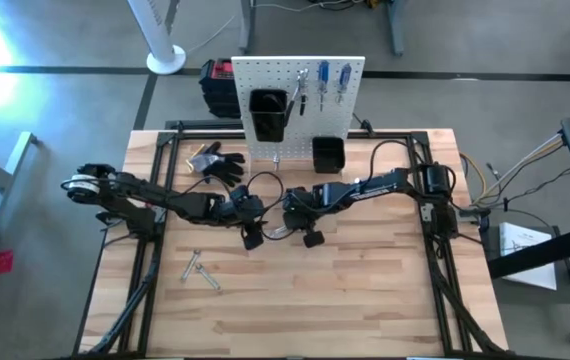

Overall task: Hang tools onto peg board
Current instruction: Hang the wrench on the peg board

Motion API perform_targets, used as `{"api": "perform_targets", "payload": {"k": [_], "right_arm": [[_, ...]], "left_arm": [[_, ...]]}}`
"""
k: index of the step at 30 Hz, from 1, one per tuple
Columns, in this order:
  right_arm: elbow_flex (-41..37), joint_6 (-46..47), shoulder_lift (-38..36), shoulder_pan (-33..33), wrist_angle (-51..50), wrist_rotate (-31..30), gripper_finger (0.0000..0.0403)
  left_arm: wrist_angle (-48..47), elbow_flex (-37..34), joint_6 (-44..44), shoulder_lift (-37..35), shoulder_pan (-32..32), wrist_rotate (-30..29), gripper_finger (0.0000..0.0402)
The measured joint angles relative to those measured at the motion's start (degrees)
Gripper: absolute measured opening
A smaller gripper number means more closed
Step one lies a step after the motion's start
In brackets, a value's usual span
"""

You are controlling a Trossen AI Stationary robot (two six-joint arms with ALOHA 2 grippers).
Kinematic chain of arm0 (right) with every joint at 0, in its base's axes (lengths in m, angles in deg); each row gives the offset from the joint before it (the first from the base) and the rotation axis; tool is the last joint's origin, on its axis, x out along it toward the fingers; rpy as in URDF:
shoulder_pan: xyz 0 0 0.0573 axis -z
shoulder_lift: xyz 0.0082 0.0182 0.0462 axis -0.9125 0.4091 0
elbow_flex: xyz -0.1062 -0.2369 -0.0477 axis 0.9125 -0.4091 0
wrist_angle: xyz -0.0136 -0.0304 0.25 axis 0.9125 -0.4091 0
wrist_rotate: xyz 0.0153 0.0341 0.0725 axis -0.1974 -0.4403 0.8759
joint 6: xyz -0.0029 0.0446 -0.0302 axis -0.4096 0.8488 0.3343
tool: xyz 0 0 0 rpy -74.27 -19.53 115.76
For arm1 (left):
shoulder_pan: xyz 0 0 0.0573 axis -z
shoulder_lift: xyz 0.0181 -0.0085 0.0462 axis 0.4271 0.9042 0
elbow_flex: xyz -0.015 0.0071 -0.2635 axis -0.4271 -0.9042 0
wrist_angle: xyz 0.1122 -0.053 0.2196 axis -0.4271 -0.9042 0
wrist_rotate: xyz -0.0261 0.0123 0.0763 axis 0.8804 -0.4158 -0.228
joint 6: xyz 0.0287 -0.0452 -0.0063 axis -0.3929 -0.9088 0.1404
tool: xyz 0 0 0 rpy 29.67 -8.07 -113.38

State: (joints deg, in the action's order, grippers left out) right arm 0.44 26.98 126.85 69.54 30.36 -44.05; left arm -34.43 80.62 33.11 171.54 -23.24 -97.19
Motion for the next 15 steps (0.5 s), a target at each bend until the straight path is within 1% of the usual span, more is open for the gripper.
{"api": "perform_targets", "payload": {"k": [4,9,13,15], "right_arm": [[-0.21,0.11,-2.18,-0.09,-1.56,-0.17,0.0001],[-0.03,0.71,-3.89,-0.14,-3.36,-2.55,0.0001],[-0.08,4.42,-3.99,0.05,-3.52,-2.51,0.0001],[-0.10,6.53,-4.00,0.34,-3.40,-2.22,0.0001]], "left_arm": [[0.18,-0.91,-0.50,0.00,0.00,-0.02,0.0144],[0.11,-1.29,-0.88,0.00,0.00,-0.01,0.0144],[0.52,-1.29,-0.96,0.00,-0.01,0.00,0.0144],[1.52,-1.29,-0.77,0.18,-0.05,1.27,0.0141]]}}
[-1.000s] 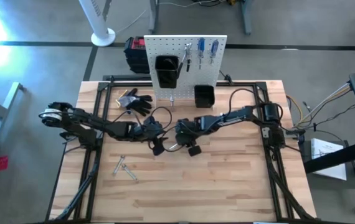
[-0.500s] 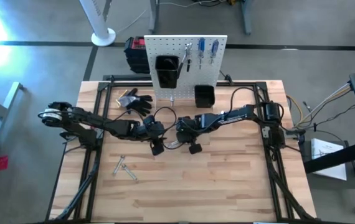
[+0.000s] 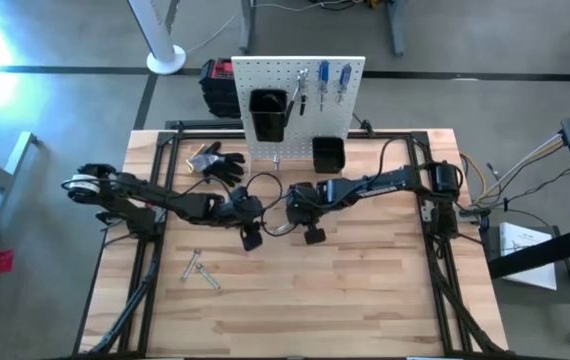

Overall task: Hang tools onto peg board
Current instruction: Hang the wrench on the peg board

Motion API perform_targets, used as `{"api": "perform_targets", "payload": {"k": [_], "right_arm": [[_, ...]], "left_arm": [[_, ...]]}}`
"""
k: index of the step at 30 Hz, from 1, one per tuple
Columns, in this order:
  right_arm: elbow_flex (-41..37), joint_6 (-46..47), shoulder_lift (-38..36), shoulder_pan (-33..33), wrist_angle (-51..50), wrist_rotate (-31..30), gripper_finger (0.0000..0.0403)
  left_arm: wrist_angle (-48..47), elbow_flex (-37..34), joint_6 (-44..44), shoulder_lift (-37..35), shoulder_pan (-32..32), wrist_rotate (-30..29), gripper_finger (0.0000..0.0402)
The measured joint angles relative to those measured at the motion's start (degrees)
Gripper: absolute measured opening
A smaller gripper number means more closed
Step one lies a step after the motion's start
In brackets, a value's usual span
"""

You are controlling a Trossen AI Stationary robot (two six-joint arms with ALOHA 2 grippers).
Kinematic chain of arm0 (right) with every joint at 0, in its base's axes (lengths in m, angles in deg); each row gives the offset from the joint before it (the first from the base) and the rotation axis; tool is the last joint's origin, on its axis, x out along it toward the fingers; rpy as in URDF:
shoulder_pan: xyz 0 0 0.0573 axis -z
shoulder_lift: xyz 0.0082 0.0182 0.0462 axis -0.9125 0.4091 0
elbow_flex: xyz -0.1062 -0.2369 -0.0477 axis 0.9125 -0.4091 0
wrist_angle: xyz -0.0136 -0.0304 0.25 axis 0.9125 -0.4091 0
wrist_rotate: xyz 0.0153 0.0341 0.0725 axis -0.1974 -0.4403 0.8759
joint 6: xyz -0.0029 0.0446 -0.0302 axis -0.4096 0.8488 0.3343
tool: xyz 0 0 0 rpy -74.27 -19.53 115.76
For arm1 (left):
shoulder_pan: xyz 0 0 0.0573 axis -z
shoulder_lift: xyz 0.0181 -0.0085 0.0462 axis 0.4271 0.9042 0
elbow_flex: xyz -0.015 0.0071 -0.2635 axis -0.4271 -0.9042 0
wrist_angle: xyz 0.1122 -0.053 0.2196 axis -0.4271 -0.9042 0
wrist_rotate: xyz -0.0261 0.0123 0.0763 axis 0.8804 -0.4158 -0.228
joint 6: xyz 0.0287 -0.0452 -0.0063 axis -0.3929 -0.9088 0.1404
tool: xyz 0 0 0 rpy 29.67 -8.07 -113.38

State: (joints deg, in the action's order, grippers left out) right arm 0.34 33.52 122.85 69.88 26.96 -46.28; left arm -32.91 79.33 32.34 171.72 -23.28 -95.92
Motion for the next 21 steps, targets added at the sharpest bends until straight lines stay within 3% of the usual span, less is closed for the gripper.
{"api": "perform_targets", "payload": {"k": [5,11,21], "right_arm": [[-0.65,3.18,0.11,1.08,-0.28,0.42,0.0023],[-2.03,4.08,0.11,1.29,-0.20,0.45,0.0097],[-5.38,4.64,0.09,1.32,4.84,0.48,0.0201]], "left_arm": [[1.96,-0.02,-0.04,2.99,0.01,3.34,0.0111],[6.29,-0.02,-1.94,8.25,0.20,7.85,0.0082],[16.35,-0.02,-1.95,15.49,0.13,15.18,0.0112]]}}
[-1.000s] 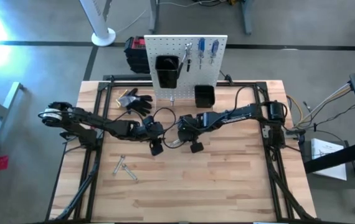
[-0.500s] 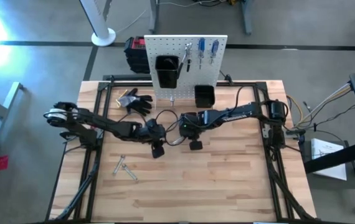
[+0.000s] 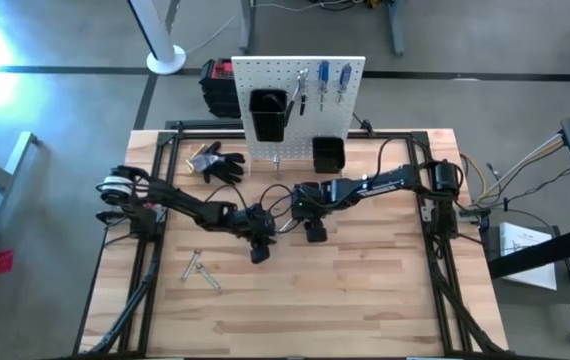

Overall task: Hang tools onto peg board
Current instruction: Hang the wrench on the peg board

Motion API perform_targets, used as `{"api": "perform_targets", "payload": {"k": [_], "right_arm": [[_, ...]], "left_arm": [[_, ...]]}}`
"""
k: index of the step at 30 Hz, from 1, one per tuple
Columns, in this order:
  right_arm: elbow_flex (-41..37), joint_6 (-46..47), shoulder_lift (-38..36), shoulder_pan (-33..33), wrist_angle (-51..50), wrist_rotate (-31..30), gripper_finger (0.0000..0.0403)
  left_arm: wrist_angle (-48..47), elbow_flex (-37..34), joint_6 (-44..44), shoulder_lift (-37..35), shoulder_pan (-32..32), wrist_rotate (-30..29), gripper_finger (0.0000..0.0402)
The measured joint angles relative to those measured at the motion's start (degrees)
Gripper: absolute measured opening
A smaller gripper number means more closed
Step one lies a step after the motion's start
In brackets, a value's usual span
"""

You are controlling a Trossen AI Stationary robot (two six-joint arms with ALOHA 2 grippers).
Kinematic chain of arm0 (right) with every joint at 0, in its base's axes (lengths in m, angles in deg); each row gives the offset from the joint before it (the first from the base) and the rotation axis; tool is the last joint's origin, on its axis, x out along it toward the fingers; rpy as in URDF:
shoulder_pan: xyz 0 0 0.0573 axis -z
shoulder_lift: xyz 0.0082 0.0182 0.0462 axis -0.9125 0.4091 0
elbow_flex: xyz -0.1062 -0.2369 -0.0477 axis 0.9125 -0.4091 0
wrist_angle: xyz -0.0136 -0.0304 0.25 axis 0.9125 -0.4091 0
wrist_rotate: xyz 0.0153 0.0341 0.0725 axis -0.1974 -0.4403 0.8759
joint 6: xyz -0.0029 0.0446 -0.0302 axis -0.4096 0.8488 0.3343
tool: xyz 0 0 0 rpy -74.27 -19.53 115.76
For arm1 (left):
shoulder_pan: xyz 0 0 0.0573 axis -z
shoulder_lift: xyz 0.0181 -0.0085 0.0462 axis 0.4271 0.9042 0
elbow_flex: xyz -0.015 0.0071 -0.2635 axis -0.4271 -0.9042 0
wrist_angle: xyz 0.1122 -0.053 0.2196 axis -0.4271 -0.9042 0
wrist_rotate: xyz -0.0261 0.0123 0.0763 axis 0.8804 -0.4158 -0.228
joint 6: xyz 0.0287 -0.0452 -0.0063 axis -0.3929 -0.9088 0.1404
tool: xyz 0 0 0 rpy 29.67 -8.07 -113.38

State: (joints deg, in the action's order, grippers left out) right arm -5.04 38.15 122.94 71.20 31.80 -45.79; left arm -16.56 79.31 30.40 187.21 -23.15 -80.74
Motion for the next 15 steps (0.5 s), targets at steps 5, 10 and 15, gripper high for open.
{"api": "perform_targets", "payload": {"k": [5,10,15], "right_arm": [[-1.23,1.34,-0.01,0.68,1.89,0.45,0.0219],[-1.41,1.75,-0.04,1.04,2.03,1.09,0.0213],[-1.52,3.93,-0.04,1.38,4.23,0.11,0.0204]], "left_arm": [[1.09,0.23,-0.46,2.50,0.04,0.03,0.0133],[1.55,0.28,-0.69,3.65,0.04,-0.45,0.0134],[1.52,0.22,-0.90,3.52,0.04,-1.33,0.0123]]}}
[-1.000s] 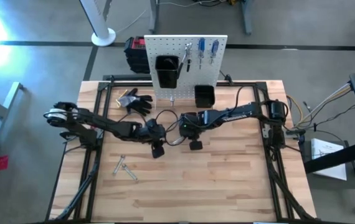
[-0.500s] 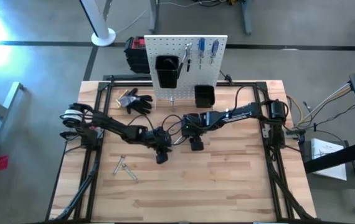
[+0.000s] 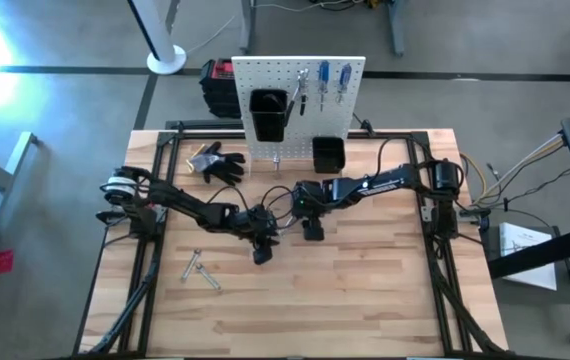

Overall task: Hang tools onto peg board
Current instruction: Hang the wrench on the peg board

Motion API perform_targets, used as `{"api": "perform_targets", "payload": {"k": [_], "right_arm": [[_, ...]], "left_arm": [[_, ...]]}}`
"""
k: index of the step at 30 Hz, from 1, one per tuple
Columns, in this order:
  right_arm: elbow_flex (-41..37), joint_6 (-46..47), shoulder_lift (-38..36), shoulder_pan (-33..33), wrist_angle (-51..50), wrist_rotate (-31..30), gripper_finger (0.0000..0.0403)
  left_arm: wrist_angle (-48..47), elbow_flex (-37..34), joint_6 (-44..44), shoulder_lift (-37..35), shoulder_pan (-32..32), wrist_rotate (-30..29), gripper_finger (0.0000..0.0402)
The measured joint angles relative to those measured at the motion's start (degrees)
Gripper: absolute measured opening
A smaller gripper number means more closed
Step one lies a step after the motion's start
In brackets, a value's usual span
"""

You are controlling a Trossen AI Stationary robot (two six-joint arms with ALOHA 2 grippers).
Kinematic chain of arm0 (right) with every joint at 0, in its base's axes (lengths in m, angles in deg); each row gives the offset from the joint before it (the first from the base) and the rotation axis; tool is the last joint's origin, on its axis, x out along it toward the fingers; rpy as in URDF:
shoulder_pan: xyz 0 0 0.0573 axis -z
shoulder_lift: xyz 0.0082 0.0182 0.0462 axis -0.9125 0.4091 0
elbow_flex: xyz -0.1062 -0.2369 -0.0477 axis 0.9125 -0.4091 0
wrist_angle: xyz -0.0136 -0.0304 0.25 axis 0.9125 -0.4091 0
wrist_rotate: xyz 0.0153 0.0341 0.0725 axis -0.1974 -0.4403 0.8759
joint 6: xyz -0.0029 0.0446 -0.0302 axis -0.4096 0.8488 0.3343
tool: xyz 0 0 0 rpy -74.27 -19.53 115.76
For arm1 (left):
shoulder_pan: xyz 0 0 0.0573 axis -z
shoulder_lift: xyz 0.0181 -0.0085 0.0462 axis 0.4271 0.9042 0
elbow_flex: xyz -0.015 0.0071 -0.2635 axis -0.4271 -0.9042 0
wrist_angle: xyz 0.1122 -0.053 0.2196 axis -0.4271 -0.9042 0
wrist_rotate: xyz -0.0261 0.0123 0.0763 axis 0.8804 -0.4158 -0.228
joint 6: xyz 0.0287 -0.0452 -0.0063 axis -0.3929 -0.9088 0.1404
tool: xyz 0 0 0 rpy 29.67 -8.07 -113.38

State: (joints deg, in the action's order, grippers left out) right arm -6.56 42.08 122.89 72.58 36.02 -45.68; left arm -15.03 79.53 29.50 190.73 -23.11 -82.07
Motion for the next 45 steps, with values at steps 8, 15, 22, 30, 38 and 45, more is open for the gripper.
{"api": "perform_targets", "payload": {"k": [8,15,22,30,38,45], "right_arm": [[-0.07,2.51,-2.10,1.93,1.43,-1.50,0.0219],[0.17,-0.14,-0.84,3.70,4.44,4.08,0.0226],[0.17,-1.78,1.16,3.47,4.16,5.24,0.0209],[0.28,-0.19,1.56,1.64,2.37,8.56,0.0171],[0.26,1.43,1.44,-1.30,1.02,9.39,0.0125],[0.24,1.58,1.59,-1.60,0.75,7.71,0.0063]], "left_arm": [[0.25,-0.20,-2.73,-1.04,-0.07,-0.13,0.0117],[1.03,-0.39,0.26,-2.65,-0.31,-0.66,0.0117],[1.07,-0.39,-0.38,-2.87,-0.44,-2.20,0.0117],[-0.58,-0.31,-1.23,-3.10,-0.75,-6.40,0.0117],[-1.01,-0.26,-1.25,-3.13,-0.94,-6.67,0.0117],[-1.06,-0.24,-1.27,-3.15,-0.94,-6.69,0.0117]]}}
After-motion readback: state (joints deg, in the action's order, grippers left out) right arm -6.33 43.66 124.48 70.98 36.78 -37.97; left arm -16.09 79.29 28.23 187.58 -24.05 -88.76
